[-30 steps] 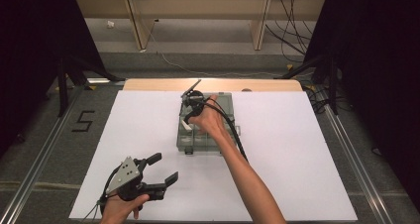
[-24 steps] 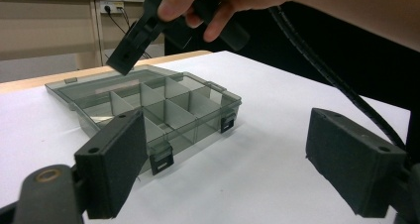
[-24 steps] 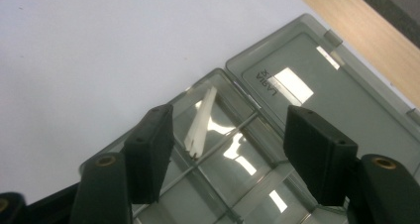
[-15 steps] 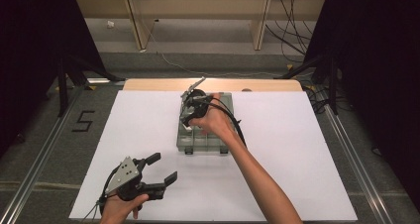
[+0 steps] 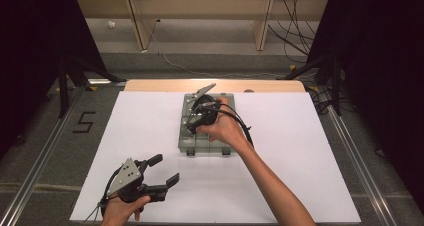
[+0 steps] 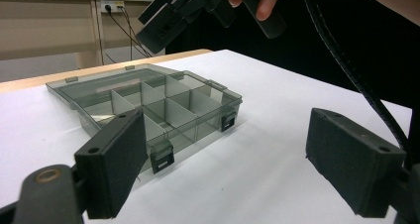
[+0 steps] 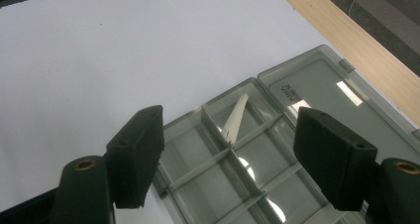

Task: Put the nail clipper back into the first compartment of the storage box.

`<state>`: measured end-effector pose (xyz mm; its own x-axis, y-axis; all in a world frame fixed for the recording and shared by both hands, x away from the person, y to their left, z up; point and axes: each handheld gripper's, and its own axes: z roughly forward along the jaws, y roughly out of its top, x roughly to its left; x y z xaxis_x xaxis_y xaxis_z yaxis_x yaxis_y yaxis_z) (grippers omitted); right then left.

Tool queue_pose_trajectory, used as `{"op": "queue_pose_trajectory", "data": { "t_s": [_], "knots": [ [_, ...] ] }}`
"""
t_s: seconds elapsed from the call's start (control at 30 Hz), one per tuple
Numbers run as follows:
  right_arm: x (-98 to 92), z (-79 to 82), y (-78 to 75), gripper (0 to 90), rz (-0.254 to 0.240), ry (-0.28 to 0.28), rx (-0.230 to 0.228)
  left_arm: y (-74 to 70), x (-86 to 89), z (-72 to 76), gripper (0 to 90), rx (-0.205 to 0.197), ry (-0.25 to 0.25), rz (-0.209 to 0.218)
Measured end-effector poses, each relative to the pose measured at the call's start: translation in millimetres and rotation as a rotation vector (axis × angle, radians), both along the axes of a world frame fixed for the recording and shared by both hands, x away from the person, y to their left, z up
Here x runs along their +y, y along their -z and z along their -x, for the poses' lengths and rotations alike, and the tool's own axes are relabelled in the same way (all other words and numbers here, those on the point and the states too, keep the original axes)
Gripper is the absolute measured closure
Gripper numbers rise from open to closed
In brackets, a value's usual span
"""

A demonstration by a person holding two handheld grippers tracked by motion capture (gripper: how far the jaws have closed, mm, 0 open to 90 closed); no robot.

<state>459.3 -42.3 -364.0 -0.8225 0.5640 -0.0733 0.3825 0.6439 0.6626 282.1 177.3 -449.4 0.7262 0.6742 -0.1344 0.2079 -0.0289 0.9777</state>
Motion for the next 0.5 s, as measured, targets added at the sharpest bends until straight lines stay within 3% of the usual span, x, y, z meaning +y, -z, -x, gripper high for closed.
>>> {"op": "queue_pose_trajectory", "data": {
  "t_s": [0.13,0.2,0.23,0.43,0.47,0.5],
  "knots": [
    [-11.2,4.5,-1.6,27.9,-0.042,-0.001,-0.039,0.5,0.2,-0.9,16.0,0.001,-0.003,-0.001],
    [-14.1,5.4,-2.8,27.6,-0.044,-0.010,-0.036,0.2,0.0,-0.6,15.9,0.002,-0.004,0.002],
    [-17.9,8.9,-2.9,27.2,-0.063,0.008,-0.061,0.1,-0.1,-0.6,15.9,0.002,-0.004,0.003],
    [-28.4,20.5,-3.1,26.3,-0.079,-0.007,-0.075,0.4,0.2,-1.0,15.9,0.001,-0.004,0.000],
    [-29.5,22.9,-3.3,26.1,-0.083,-0.011,-0.060,0.4,0.1,-0.9,15.9,0.002,-0.004,0.001],
    [-30.3,24.2,-2.1,25.8,-0.087,-0.011,-0.080,0.6,0.1,-1.5,15.9,-0.002,-0.001,0.002]
  ]
}}
